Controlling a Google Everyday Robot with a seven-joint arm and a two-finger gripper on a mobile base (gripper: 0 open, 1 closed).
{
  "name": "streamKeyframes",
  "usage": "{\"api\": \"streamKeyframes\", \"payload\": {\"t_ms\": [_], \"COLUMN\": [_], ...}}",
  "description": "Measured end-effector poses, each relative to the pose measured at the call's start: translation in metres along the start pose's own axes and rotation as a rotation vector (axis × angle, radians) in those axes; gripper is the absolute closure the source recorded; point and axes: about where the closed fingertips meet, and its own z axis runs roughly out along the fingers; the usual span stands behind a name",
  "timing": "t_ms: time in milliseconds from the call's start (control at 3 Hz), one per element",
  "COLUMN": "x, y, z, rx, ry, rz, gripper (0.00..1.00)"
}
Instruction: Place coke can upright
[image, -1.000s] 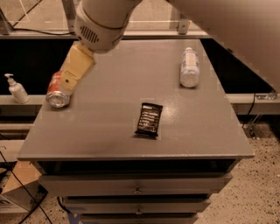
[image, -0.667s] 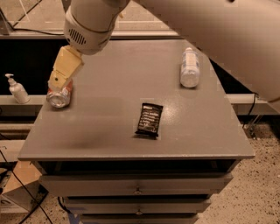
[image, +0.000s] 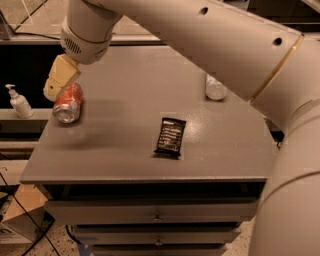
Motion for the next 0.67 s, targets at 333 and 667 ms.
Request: {"api": "streamKeyframes", "payload": {"t_ms": [333, 667], "x": [0.002, -0.011], "y": [0.0, 0.001], "z": [0.005, 0.023], "rx": [-0.014, -0.022], "ry": [-0.022, -0.068], "rz": [0.036, 0.084], "gripper": [0.0, 0.0]}}
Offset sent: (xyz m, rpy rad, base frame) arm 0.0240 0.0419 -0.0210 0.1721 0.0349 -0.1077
